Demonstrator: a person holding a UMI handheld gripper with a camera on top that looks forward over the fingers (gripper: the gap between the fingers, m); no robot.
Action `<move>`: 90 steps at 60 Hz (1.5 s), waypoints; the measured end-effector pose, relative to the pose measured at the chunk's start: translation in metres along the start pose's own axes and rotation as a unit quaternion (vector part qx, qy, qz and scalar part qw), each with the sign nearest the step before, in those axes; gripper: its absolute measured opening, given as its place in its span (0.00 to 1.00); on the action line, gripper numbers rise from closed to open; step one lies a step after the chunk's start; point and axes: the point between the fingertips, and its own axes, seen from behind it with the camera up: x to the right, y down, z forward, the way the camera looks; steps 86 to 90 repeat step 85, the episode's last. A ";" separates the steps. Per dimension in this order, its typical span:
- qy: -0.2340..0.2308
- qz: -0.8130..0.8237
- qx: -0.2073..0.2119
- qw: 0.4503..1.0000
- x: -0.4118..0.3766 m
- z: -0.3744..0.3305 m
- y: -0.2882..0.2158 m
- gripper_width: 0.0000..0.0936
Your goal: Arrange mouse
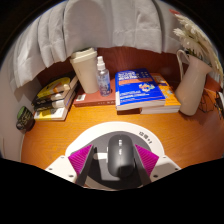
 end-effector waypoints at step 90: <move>0.036 -0.055 0.150 0.987 -0.097 -0.379 0.052 0.85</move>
